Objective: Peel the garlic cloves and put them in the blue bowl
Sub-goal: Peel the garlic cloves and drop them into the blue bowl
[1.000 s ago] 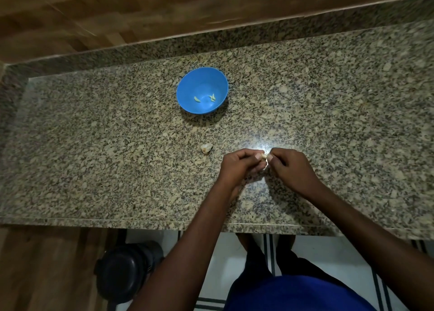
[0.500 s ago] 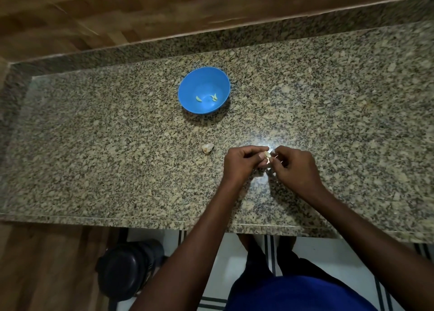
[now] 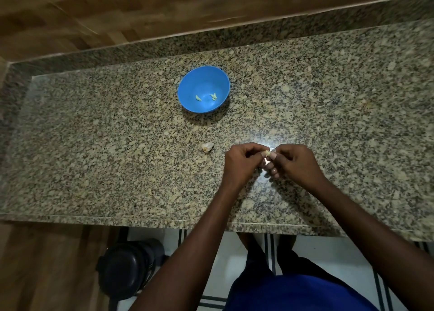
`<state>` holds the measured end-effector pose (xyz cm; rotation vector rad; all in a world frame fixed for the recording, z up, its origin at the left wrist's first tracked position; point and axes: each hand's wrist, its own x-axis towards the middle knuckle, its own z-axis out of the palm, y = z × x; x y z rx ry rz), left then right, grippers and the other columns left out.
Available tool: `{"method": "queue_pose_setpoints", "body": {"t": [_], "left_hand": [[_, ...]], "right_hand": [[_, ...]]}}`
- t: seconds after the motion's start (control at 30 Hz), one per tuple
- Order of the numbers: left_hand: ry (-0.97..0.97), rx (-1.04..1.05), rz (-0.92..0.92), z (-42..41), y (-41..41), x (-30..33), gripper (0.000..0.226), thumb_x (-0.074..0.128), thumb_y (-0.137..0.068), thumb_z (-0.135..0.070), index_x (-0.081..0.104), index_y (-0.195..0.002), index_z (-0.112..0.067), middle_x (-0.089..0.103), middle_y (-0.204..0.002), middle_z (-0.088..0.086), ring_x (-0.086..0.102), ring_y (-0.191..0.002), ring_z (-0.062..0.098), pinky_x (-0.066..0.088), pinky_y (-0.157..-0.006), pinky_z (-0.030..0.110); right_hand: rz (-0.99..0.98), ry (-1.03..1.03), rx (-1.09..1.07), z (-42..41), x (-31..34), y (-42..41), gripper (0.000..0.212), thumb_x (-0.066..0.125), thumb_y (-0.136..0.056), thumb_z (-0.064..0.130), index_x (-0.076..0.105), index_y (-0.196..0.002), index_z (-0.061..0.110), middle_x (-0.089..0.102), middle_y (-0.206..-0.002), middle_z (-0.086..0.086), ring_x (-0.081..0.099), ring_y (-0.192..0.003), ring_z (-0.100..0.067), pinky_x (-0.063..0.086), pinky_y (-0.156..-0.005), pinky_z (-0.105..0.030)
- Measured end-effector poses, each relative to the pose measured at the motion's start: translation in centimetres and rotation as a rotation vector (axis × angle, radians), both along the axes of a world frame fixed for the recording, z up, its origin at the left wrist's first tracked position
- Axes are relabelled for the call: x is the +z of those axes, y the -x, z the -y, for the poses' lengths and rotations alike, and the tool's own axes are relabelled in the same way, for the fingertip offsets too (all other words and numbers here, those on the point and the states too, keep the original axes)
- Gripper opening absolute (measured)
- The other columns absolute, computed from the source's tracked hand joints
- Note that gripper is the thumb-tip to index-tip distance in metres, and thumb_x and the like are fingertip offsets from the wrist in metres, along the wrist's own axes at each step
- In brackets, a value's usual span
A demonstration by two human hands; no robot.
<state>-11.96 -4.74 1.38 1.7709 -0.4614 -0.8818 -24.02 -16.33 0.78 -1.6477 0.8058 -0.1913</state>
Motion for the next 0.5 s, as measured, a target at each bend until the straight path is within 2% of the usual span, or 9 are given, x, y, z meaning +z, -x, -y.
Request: {"method": "queue_pose_setpoints", "body": {"t": [0.1, 0.23, 0.43, 0.5], "left_hand": [[-0.014, 0.000, 0.009, 0.05, -0.19, -0.38, 0.007, 0.074, -0.089, -0.011, 0.078, -0.094, -0.010, 0.076, -0.081, 0.005, 0.074, -0.077, 0.022, 0.064, -0.073, 0.039], [-0.032, 0.022, -0.084, 0.03, -0.44, -0.74, 0.009, 0.070, -0.090, -0.010, 0.078, -0.094, -0.008, 0.075, -0.082, 0.013, 0.067, -0.069, 0.016, 0.058, -0.069, 0.033], [0.039, 0.014, -0.221, -0.41, -0.65, -0.73, 0.014, 0.073, -0.090, -0.007, 0.076, -0.102, -0.001, 0.076, -0.088, 0.016, 0.067, -0.075, 0.020, 0.057, -0.071, 0.028], [0.050, 0.035, -0.271, -0.53, -0.72, -0.84, 0.015, 0.073, -0.089, -0.005, 0.076, -0.103, 0.000, 0.075, -0.092, 0.021, 0.068, -0.078, 0.023, 0.058, -0.072, 0.029]], "right_hand": [[0.032, -0.077, 0.041, 0.12, -0.12, -0.06, 0.025, 0.056, -0.102, 0.012, 0.072, -0.084, 0.003, 0.072, -0.070, -0.016, 0.068, -0.061, -0.040, 0.059, -0.059, -0.043], [0.038, -0.151, 0.057, 0.17, -0.27, -0.12, 0.031, 0.052, -0.104, 0.015, 0.072, -0.088, -0.002, 0.071, -0.072, -0.020, 0.066, -0.057, -0.030, 0.056, -0.057, -0.035], [0.045, -0.108, 0.023, -0.03, -0.37, -0.17, 0.028, 0.055, -0.103, 0.013, 0.072, -0.085, 0.001, 0.072, -0.070, -0.017, 0.065, -0.055, -0.027, 0.056, -0.057, -0.036], [0.009, 0.020, 0.020, -0.13, -0.66, -0.27, 0.025, 0.061, -0.100, 0.015, 0.072, -0.080, 0.007, 0.072, -0.065, -0.009, 0.067, -0.054, -0.025, 0.057, -0.056, -0.039]]}}
